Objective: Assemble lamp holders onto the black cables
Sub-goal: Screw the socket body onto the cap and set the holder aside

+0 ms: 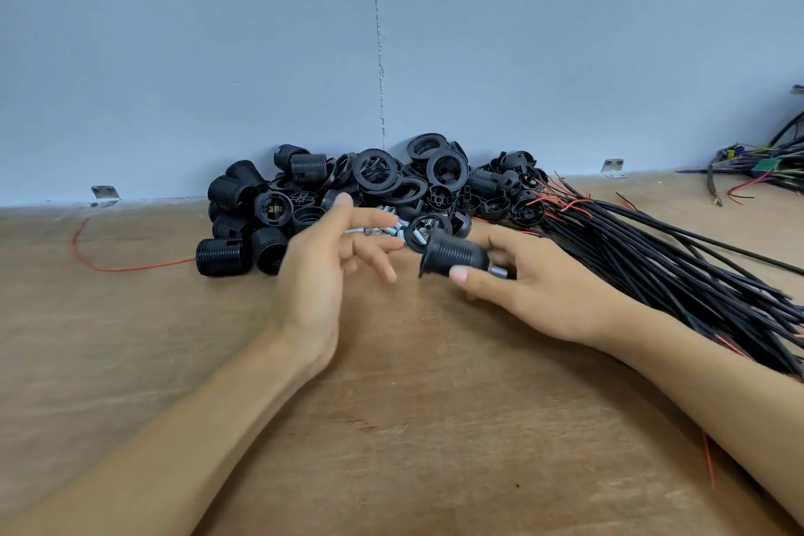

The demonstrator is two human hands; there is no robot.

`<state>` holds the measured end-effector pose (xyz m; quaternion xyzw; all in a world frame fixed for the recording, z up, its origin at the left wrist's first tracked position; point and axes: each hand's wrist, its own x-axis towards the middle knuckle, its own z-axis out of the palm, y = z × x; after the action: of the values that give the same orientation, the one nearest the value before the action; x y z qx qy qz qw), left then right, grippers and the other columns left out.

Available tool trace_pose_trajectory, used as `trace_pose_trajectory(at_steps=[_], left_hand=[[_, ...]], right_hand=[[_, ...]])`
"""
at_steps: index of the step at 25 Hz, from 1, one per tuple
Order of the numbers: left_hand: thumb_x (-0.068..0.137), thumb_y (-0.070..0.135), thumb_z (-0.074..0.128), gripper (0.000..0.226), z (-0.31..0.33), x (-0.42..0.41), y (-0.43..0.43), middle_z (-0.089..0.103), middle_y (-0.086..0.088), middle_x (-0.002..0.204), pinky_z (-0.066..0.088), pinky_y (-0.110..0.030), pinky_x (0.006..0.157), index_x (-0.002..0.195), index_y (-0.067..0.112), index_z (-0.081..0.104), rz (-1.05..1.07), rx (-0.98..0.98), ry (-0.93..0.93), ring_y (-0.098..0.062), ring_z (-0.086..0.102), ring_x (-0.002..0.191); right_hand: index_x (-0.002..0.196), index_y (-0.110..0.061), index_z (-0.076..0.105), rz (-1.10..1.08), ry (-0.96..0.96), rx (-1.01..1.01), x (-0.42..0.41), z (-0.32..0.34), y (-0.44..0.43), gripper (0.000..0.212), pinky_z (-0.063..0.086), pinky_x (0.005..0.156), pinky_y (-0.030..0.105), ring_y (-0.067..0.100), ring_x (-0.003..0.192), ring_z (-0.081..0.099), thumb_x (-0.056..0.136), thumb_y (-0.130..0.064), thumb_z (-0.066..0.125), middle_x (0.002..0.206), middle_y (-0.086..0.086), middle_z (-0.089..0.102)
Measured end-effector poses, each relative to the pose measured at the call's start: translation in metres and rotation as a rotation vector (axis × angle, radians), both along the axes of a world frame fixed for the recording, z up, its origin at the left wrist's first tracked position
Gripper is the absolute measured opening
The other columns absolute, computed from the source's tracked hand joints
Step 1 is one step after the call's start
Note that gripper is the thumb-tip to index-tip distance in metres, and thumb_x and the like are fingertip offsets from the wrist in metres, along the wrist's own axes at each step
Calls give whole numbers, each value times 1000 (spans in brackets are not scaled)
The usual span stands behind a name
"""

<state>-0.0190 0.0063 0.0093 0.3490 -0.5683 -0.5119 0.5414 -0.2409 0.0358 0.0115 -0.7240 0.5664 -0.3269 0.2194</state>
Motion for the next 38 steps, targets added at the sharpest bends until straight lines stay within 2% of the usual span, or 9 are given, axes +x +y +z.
trace_pose_trajectory(at_steps=[3, 9, 13, 16, 19, 22, 27, 31, 38], left_hand=[[109, 37, 36, 52, 2, 5, -3, 57, -6, 49, 49, -40, 85, 85, 14, 75, 53, 27, 58, -21, 73, 81], [108, 40, 36, 38, -10, -9, 4, 73, 10, 123, 42, -37, 106, 128, 29, 66, -184, 16, -80, -3, 61, 124], [109, 38, 35, 49, -5, 1, 0, 74, -8, 72, 46, -34, 88, 97, 14, 75, -6, 30, 12, -14, 74, 95], [102, 35, 56, 29, -3, 2, 0, 74, -3, 76, 52, -31, 72, 97, 14, 75, 54, 75, -68, -15, 72, 83], [84, 48, 76, 39, -8, -5, 3, 76, 10, 110, 55, -28, 86, 118, 31, 71, -57, 59, -208, -4, 71, 104], [74, 50, 83, 55, -8, -7, 6, 76, 11, 114, 53, -21, 90, 125, 37, 66, -120, 40, -250, -1, 70, 105], [79, 1, 82, 63, -11, 0, 3, 70, 16, 127, 52, -11, 84, 132, 27, 60, -196, 2, -218, -1, 67, 113], [80, -14, 73, 82, -14, -3, 4, 61, 18, 139, 53, -23, 93, 142, 34, 48, -159, -80, -338, 1, 62, 121], [71, 19, 79, 73, -9, -4, 6, 70, 9, 128, 52, -27, 100, 138, 30, 53, -196, -15, -178, -6, 65, 119]], right_hand=[[118, -23, 64, -14, -25, 9, 0, 2, 0, 38, 51, 95, 45, 13, 96, 67, 89, -47, 65, 94, -3, 72], [119, -23, 63, 25, 18, 4, 0, 1, 1, 36, 49, 95, 43, 15, 99, 66, 90, -45, 65, 100, -1, 72], [119, -20, 64, 1, -37, 2, 0, 1, -1, 36, 51, 92, 47, 12, 87, 65, 92, -44, 64, 87, -4, 72], [117, -21, 64, 22, 1, 6, -1, -1, -2, 36, 50, 95, 46, 16, 96, 67, 91, -45, 65, 96, -1, 71], [116, -21, 63, 83, 10, -9, -2, -1, -2, 33, 48, 98, 47, 20, 106, 65, 91, -42, 66, 109, 4, 69], [120, -19, 65, 144, 27, -47, -2, -1, -4, 33, 47, 99, 48, 20, 112, 62, 93, -38, 67, 119, 4, 65], [104, -12, 71, 242, -79, 37, -5, 2, -5, 28, 50, 87, 26, 7, 97, 64, 94, -37, 63, 103, 3, 67], [85, -40, 70, 253, -153, 85, -5, 4, -3, 19, 46, 70, 12, 1, 72, 61, 97, -47, 57, 82, 4, 73], [91, -21, 69, 245, -111, 61, -5, 1, -6, 25, 45, 71, 13, 1, 73, 60, 96, -44, 59, 82, 0, 71]])
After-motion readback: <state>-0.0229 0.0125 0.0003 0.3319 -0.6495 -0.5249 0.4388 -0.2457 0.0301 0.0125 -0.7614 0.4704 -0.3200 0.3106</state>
